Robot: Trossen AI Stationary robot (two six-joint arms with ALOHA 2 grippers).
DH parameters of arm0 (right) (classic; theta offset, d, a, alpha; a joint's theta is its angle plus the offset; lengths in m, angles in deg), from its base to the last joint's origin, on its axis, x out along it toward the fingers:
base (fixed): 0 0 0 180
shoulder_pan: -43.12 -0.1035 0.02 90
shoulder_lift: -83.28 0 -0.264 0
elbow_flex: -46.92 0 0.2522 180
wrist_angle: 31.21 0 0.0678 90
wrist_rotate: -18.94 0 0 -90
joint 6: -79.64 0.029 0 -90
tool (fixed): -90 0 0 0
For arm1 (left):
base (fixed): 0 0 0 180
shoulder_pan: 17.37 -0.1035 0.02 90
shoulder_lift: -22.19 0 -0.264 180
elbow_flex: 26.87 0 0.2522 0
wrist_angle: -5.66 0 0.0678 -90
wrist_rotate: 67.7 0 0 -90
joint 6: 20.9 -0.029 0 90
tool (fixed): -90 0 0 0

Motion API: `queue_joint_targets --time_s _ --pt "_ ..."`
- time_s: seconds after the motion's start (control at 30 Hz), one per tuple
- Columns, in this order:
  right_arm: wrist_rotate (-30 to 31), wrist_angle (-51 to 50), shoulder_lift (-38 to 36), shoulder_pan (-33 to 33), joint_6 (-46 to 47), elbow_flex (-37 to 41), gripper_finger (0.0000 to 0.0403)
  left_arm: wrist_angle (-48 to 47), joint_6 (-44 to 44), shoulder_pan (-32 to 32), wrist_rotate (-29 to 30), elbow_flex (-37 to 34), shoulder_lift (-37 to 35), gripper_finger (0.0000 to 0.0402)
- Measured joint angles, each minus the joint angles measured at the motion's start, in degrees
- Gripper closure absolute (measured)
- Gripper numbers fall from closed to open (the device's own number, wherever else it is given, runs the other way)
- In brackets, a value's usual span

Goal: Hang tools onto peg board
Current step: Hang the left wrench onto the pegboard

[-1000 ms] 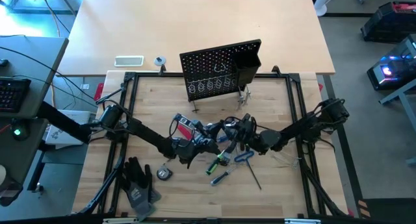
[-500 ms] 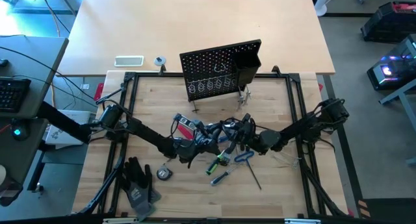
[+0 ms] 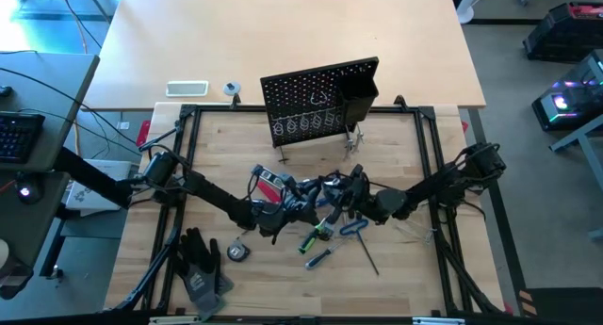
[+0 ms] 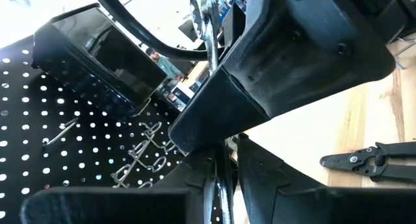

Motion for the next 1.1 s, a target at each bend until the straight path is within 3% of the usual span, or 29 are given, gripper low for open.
queue_joint_targets --time_s 0.2,0.47,0.67,0.77,1.0,1.1 --pt "0.11 -0.37 0.0 -0.46 -1.74 0.0 0.0371 -0.93 0.01 0.41 -0.74 0.0 0.0 0.0322" --pt "1.86 -1.8 -1.0 -2.04 -5.73 0.0 0.0372 -4.38 6.2 0.92 -3.44 -0.02 -0.86 0.0237" --pt "2.01 -9.69 -4.8 -3.21 -5.63 0.0 0.0372 -19.28 21.97 -0.11 -14.72 -0.04 -6.56 0.0207" --pt "1.94 -13.05 -6.9 -3.72 -5.69 -0.01 0.0372 -24.37 25.58 -0.92 -19.02 -0.04 -9.33 0.0206" --pt "-3.8 -19.78 -10.76 -4.26 -5.91 -0.02 0.0372 -31.86 31.35 -3.42 -30.51 -0.04 -13.81 0.0206" --pt "-8.73 -22.72 -12.17 -4.12 -5.7 -0.04 0.0372 -35.67 35.15 -5.68 -39.78 -0.11 -14.91 0.0206"
